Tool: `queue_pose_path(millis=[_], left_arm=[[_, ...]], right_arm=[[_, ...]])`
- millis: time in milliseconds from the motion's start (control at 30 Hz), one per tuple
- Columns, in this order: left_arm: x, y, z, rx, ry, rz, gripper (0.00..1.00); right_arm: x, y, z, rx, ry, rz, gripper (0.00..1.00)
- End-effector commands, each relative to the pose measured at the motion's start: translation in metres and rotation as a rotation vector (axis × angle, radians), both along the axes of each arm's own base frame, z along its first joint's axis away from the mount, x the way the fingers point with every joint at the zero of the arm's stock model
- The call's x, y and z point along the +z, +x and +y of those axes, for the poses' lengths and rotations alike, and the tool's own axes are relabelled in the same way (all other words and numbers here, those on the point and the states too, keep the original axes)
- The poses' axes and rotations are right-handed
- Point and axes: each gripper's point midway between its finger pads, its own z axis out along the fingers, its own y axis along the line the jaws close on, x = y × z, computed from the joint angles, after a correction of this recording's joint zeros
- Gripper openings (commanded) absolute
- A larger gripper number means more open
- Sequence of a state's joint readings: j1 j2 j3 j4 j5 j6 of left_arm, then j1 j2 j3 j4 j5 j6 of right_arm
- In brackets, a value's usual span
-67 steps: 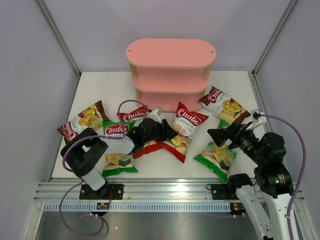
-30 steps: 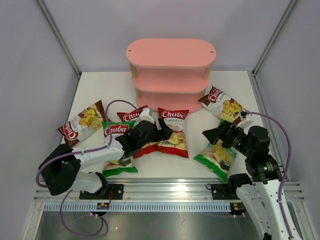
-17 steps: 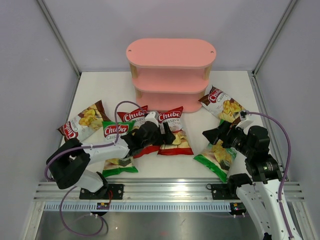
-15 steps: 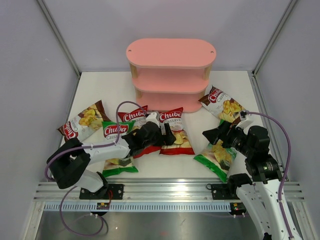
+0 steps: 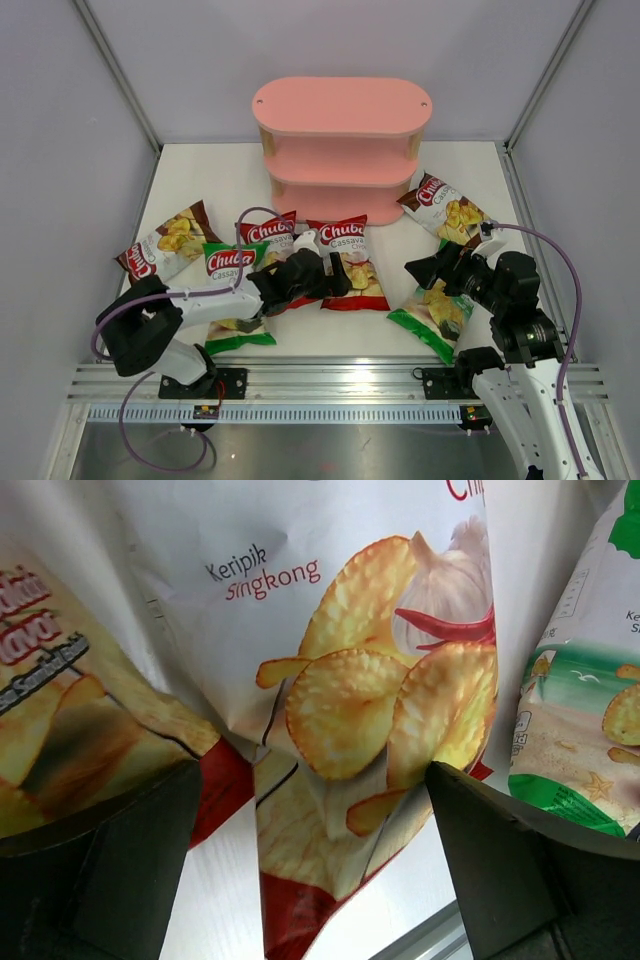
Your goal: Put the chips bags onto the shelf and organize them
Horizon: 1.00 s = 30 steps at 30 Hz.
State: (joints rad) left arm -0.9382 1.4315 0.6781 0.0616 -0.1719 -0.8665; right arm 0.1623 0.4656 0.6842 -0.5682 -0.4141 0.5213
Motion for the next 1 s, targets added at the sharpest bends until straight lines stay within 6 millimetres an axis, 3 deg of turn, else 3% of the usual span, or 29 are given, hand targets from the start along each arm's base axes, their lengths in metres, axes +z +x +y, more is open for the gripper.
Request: queue_pose_path(millis=[0, 133, 167, 267, 300, 400, 667, 967], left_arm=[[-0.006, -0.001, -0.020, -0.030, -0.074, 0.028, 0.99], [-0.013, -0.002, -0.032, -0.044, -0.119, 0.059, 0.89], [-0.015, -0.003, -0.034, -0.047, -0.125, 0.066, 0.74], [-0.015, -0.002, -0.038, -0.039, -0.150, 0.071, 0.46], [-0.013, -0.001, -0.039, -0.036, -0.155, 0.068, 0.29], [-0.005, 0.001, -0.040, -0.032, -0.172, 0.050, 0.15], [0.042, 0.006, -0.045, -0.046, -0.276, -0.051, 0.00], [0.103, 0.003, -0.048, -0.097, -0.413, -0.208, 0.00]], right_arm=[[0.017, 0.001, 0.004, 0.021, 0.025, -0.056, 1.00], [0.018, -0.001, 0.002, 0.017, 0.010, -0.062, 0.99], [0.018, -0.001, 0.001, 0.014, 0.009, -0.062, 0.99], [0.015, -0.001, 0.002, 0.015, 0.009, -0.055, 0.99], [0.015, -0.001, 0.002, 0.016, 0.010, -0.055, 0.99], [0.012, 0.000, 0.002, 0.017, 0.013, -0.050, 0.99], [-0.003, 0.005, 0.010, 0.040, 0.057, -0.010, 0.99], [-0.033, 0.007, 0.032, 0.133, 0.160, 0.117, 0.99]])
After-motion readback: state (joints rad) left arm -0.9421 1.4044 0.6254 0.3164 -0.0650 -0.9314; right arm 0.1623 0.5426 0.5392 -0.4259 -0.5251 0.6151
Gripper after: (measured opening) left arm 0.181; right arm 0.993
